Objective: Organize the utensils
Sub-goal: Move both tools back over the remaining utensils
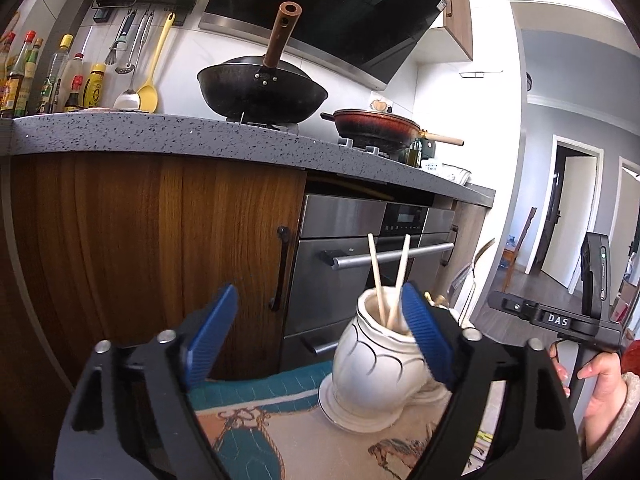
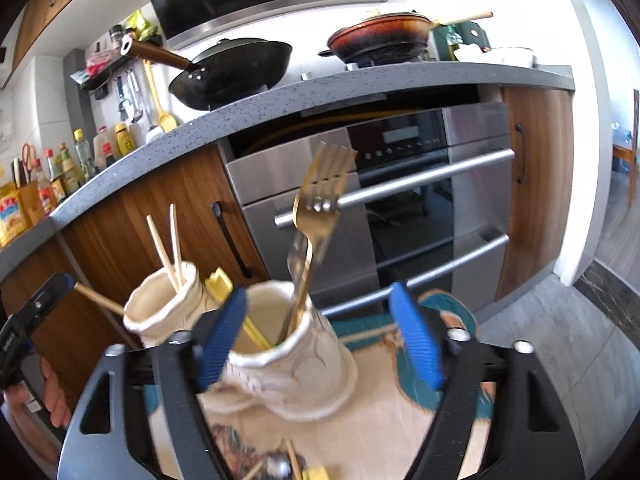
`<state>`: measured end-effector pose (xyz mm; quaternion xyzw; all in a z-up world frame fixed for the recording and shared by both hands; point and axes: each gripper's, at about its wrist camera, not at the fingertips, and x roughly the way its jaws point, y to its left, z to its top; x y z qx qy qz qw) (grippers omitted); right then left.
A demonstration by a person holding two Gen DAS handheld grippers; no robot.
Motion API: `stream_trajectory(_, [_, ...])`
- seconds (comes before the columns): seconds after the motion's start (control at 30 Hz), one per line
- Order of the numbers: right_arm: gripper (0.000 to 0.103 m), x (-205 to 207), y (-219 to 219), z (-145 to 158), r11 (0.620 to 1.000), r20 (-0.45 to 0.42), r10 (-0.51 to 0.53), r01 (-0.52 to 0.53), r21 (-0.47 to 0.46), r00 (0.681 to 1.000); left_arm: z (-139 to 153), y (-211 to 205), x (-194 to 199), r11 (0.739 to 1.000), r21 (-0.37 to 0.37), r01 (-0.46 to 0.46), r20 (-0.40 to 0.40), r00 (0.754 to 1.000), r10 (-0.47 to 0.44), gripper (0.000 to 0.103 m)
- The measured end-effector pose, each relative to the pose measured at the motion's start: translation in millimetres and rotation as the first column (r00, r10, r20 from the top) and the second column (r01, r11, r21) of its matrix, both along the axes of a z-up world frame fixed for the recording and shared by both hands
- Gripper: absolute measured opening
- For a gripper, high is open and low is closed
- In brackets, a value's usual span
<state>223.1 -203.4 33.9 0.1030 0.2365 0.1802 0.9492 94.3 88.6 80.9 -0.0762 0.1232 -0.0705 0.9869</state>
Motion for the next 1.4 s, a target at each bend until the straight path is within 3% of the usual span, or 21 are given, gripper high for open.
stream_trajectory(0.1, [0.09,-19.1,-8.5,-3.4,1.0,-0.019,-0.003,0.003,-0.018,1.0,0.3,-7.2,-12.6,0.999,0.04,-0.002,-0.017,1.0,0.002,0.097])
stream_trajectory(0.3, [0.095,-52.4,-16.9,-7.4,0.995,-0.038,-0.018,0.014,-0.101,0.999,-4.8,-21.4,-31.0,0.996,0.087,0.023,-0.075,0.997,-0.016,0.097])
stream_trajectory(0.57, [0.097,-80.9,-29.5,-21.6,0.99,-0.08,-0.014,0.003,-0.143,0.997,-21.8,-41.0,-47.3,0.992,0.103,0.066,-0.16,0.986,-0.049,0.097])
stream_trajectory(0.73, [0.097,-93.5,-29.6,-36.4,0.973,-0.092,-0.006,-0.016,-0.231,0.996,-34.9,-58.6,-50.7,0.986,0.13,0.1,-0.221,0.973,-0.07,0.097])
stream_trajectory(1.0, [0.097,-96.6,-39.5,-54.7,0.968,-0.144,0.003,-0.039,-0.247,0.99,-61.9,-91.9,-50.6,0.97,0.166,0.178,-0.326,0.938,-0.116,0.097])
stream_trajectory(1.4, [0.097,-99.4,-30.4,-64.7,0.955,-0.163,0.052,-0.096,-0.28,0.985,-106.3,-129.8,-38.8,0.943,0.244,0.226,-0.483,0.872,-0.084,0.097])
